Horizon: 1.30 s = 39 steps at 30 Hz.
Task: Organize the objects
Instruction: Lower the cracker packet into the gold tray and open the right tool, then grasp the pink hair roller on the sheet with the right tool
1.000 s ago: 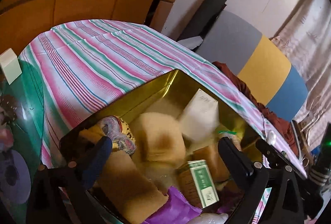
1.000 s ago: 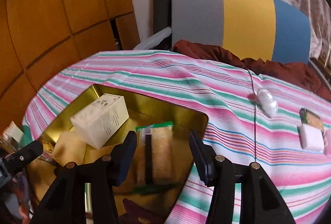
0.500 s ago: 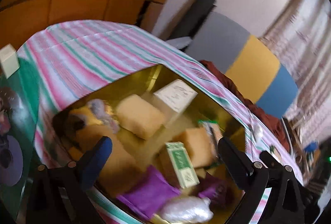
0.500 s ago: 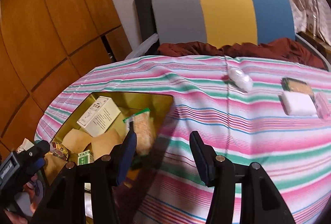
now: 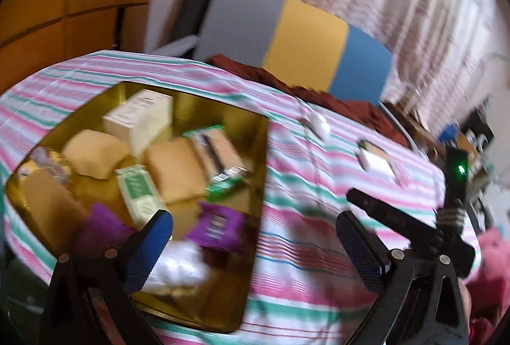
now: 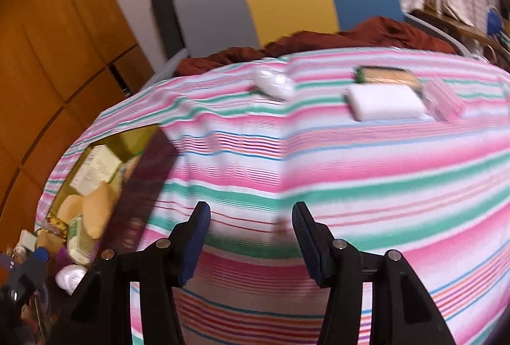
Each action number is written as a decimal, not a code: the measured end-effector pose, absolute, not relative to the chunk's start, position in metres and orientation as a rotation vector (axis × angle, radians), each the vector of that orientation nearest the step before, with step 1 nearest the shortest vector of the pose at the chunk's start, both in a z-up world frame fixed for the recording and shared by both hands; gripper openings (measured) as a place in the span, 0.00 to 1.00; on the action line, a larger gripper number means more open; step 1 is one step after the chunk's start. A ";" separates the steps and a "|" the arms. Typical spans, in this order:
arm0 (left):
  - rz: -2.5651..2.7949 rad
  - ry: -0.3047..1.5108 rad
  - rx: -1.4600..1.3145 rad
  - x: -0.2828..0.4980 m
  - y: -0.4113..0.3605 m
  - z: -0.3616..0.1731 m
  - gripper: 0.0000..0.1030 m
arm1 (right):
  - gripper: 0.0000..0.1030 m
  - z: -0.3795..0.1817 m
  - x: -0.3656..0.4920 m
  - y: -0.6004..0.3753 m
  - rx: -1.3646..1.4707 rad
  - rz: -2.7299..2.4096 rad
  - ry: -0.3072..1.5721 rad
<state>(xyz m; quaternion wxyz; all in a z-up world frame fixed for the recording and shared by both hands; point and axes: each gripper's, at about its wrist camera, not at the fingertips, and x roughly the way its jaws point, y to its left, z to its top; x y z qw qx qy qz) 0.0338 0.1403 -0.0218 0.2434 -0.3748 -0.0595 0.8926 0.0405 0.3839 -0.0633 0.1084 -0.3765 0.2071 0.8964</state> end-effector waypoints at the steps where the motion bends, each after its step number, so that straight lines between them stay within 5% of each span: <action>1: 2.423 -0.149 -1.024 0.037 0.146 -0.023 1.00 | 0.52 -0.065 0.044 0.390 -1.104 2.623 0.618; 19: 2.219 0.077 -1.107 0.066 0.233 -0.049 1.00 | 0.53 -0.072 0.078 0.477 -1.040 2.481 0.552; 26: 2.211 0.115 -1.116 0.065 0.244 -0.055 1.00 | 0.68 -0.062 0.077 0.540 -0.965 2.408 0.498; 39: 2.177 0.150 -1.140 0.065 0.263 -0.062 1.00 | 0.70 -0.064 0.027 0.611 -0.966 2.405 0.424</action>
